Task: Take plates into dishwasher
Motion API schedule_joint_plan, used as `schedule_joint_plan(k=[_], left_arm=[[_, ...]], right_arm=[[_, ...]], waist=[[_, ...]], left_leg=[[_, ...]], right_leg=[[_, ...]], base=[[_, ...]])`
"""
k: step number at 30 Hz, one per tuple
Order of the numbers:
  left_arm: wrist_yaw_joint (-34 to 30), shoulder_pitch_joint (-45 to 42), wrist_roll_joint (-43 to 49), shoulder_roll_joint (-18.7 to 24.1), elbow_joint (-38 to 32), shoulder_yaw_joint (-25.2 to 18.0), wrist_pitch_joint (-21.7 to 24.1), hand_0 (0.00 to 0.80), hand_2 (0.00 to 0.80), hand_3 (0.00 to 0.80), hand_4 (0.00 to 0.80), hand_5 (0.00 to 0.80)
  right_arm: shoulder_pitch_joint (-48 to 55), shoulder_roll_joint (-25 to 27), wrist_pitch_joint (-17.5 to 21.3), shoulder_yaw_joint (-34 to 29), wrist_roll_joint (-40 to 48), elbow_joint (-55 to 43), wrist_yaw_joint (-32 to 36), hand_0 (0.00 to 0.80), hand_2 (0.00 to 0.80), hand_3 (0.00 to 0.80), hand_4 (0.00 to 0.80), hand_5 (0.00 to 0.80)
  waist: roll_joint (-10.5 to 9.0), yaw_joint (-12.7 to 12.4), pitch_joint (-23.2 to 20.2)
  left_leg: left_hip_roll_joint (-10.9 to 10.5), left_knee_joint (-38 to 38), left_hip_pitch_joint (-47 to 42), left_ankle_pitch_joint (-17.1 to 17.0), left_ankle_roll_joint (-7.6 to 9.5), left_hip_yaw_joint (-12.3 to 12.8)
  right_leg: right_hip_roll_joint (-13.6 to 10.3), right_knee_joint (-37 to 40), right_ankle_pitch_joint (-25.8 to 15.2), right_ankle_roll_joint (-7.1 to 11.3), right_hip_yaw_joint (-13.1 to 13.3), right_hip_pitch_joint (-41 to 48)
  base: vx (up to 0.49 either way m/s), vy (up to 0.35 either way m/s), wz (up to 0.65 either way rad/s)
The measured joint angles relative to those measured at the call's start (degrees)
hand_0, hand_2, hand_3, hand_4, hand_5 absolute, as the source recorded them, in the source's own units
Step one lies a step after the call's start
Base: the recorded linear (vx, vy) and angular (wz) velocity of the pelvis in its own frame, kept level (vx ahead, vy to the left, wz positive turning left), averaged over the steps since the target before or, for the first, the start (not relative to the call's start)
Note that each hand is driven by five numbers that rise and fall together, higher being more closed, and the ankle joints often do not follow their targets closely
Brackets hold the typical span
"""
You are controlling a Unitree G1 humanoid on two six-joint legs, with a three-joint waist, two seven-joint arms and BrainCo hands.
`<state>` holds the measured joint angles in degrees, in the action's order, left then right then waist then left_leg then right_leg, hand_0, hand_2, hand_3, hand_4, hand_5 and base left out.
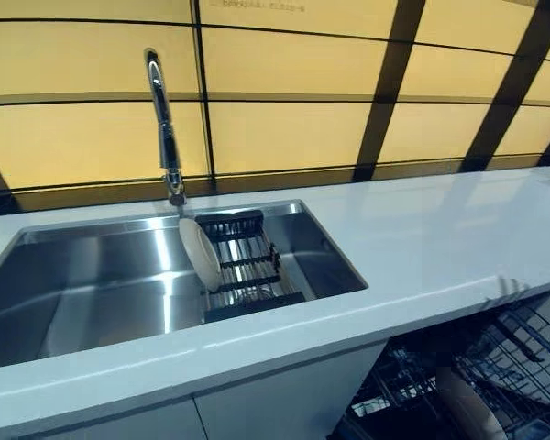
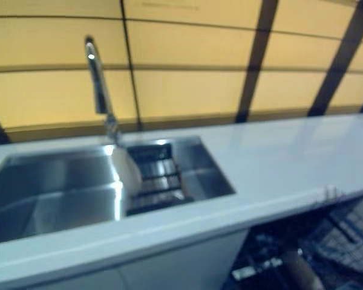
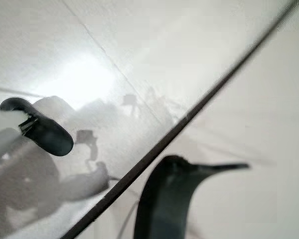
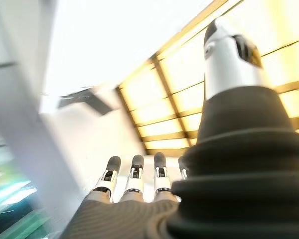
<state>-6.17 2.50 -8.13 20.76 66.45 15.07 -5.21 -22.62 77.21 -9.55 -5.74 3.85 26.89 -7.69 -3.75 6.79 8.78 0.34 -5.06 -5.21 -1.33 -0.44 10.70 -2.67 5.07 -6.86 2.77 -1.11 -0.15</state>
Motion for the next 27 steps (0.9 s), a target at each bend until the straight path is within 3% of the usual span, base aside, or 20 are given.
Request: schedule_joint_plan(k=[6,10,15,20,21,27], left_arm=[[0.1,0.0,-0.2,-0.1,-0.1,0.0,0.0,0.0,0.0,0.0,0.0,0.0],[0.1,0.3,-0.6,-0.1,-0.1,-0.1,-0.1,0.0,0.0,0.0,0.0,0.0],[0.5,0.1,-1.2,0.0,0.0,-0.5,-0.3,0.0,0.0,0.0,0.0,0.0],[0.8,0.4,-1.7,0.2,-0.1,-0.6,-0.5,0.0,0.0,0.0,0.0,0.0],[0.9,0.5,-1.7,0.3,-0.3,-0.6,-0.7,0.0,0.0,0.0,0.0,0.0],[1.2,1.1,-1.9,0.8,-0.4,-0.6,-1.2,0.0,0.0,0.0,0.0,0.0]], right_arm=[[-10.7,0.4,4.4,12.0,-7.4,-3.1,-0.3,0.0,0.0,0.0,0.0,0.0],[-14.5,0.4,6.9,15.9,-8.6,-4.1,-0.3,0.0,0.0,0.0,0.0,0.0],[-20.1,0.3,11.9,22.7,-16.0,-7.6,-0.3,0.0,0.0,0.0,0.0,0.0],[-24.4,-0.1,15.9,27.1,-22.5,-8.1,-0.3,0.0,0.0,0.0,0.0,0.0],[-27.3,-0.1,19.0,30.8,-26.7,-8.4,-0.3,0.0,0.0,0.0,0.0,0.0],[-31.9,-0.5,22.9,37.2,-36.2,-8.6,-0.7,0.0,0.0,0.0,0.0,0.0]], waist=[[-0.12,-2.4,0.1],[-0.51,-3.9,0.3],[-1.85,-6.2,1.2],[-2.95,-6.2,1.8],[-3.74,-7.0,2.2],[-5.37,-9.2,2.9]], left_leg=[[-0.4,0.2,1.0,-0.7,0.22,-2.7],[-0.5,0.2,1.4,-1.0,0.22,-3.8],[-0.5,0.2,2.1,-1.4,0.17,-5.2],[-0.6,0.2,2.6,-1.8,0.13,-6.7],[-0.6,0.2,2.8,-1.9,0.08,-7.3],[-0.6,0.3,3.0,-2.1,0.01,-8.6]], right_leg=[[-0.6,-0.1,0.2,0.04,-2.7,0.2],[-0.8,0.0,0.4,0.16,-3.4,0.3],[-0.9,-0.1,0.4,0.22,-4.9,0.2],[-1.0,-0.1,0.7,0.55,-6.0,0.4],[-1.0,-0.2,0.7,0.55,-6.5,0.5],[-1.1,-0.2,1.1,1.06,-7.6,1.1]], base=[[-0.007,-0.009,0.22],[-0.022,0.0,0.18],[-0.011,-0.013,0.14],[0.014,-0.031,0.19],[0.012,-0.018,0.11],[0.018,-0.033,0.16]])
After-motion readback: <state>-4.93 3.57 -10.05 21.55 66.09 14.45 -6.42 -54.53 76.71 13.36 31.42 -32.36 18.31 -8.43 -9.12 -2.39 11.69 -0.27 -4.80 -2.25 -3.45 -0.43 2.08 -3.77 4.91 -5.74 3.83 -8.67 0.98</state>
